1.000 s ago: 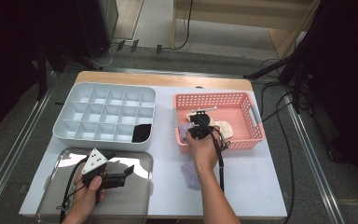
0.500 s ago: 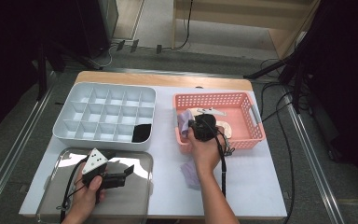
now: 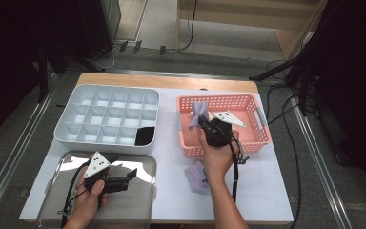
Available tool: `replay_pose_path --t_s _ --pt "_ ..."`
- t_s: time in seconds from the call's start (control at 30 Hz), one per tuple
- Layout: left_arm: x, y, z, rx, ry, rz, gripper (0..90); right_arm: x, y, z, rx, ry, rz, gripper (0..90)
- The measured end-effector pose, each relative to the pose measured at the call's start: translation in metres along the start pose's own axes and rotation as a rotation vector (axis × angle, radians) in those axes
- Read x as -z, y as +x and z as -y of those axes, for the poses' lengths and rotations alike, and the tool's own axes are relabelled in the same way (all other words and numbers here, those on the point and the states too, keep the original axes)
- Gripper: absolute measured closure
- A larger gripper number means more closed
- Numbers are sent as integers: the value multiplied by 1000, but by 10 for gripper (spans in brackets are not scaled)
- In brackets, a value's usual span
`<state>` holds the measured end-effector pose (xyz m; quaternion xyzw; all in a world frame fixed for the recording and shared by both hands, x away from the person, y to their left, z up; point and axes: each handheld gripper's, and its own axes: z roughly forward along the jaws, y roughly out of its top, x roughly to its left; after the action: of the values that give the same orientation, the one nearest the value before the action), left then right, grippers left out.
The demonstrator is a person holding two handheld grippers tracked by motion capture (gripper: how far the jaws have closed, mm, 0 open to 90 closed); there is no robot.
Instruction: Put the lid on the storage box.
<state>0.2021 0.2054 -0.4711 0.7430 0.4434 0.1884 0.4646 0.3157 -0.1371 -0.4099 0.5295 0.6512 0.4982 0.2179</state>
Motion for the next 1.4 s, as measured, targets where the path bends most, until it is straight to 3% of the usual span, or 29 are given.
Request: replay_pose_path --t_s 0.1,0.47,0.57,0.67,1.1,1.27,1.4 --pt "0 0 0 0 1 0 115 5 -2 3 -3 -32 -17 893" --pt "0 0 0 3 1 -1 115 9 -9 10 -2 -37 -22 895" --pt "0 0 0 1 2 0 116 12 -8 7 38 -35 -8 895" --pt "0 0 0 5 -1 -2 116 18 -8 3 46 -44 -15 895" --pt "0 0 0 5 -1 -5 117 56 -10 -6 49 -96 -30 895" --pt "0 0 0 7 -1 -6 117 75 -9 -2 54 -104 -48 895" --pt "0 0 0 10 -2 -9 117 95 -11 5 20 -129 -60 895"
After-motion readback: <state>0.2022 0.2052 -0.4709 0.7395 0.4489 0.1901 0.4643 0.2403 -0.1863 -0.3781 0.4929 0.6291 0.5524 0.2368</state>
